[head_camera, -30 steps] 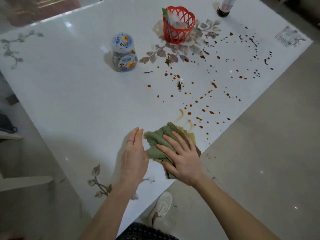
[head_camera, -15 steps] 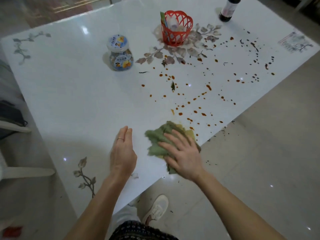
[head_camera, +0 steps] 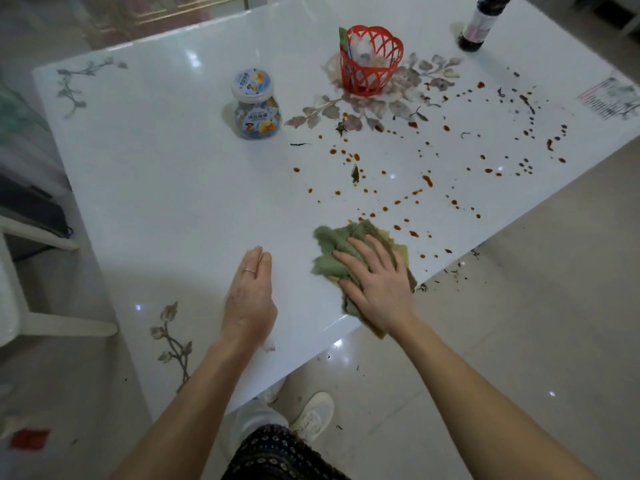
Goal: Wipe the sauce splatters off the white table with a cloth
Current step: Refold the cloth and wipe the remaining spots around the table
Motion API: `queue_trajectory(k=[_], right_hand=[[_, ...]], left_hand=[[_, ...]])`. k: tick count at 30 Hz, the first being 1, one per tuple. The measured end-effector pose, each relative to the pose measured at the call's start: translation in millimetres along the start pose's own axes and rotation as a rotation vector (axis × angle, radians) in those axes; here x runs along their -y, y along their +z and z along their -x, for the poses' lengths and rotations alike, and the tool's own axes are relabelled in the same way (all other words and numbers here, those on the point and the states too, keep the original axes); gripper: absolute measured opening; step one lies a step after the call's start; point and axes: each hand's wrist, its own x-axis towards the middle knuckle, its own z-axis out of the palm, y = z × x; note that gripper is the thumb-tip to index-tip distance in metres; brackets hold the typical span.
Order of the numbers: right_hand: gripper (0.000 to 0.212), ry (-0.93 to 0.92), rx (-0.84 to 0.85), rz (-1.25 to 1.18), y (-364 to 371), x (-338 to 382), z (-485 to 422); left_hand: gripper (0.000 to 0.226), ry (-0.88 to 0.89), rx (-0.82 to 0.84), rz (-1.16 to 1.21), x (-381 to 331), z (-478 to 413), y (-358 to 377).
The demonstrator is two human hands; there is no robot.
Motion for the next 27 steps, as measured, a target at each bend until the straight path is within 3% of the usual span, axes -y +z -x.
queue_trajectory(k=[5, 9, 14, 18, 23, 27], right_hand=[[0.056, 0.262, 0.016, -0.031, -3, 27, -1], [0.058, 0.165, 0.057, 0.025, 5, 66, 7], [0.065, 0.095, 0.155, 0.057, 5, 54, -33], [0.075, 0.177, 0.188, 0.068, -4, 26, -59], [0.071, 0.361, 0.048, 0.041, 0, 25, -45], [0.060, 0.299, 0.004, 0.076, 11, 60, -40]], left_hand=[[0.070, -0.021, 0.025, 0.031, 2, -1, -3], [0.071, -0.012, 0.012, 0.021, 2, -1, -1], [0.066, 0.012, -0.010, 0.017, 2, -1, 1], [0.065, 0.000, -0.004, 0.030, 2, -2, -1], [0.063, -0.028, -0.009, 0.033, 0, -4, -3], [0.058, -0.095, -0.034, 0.047, -7, -7, -2]])
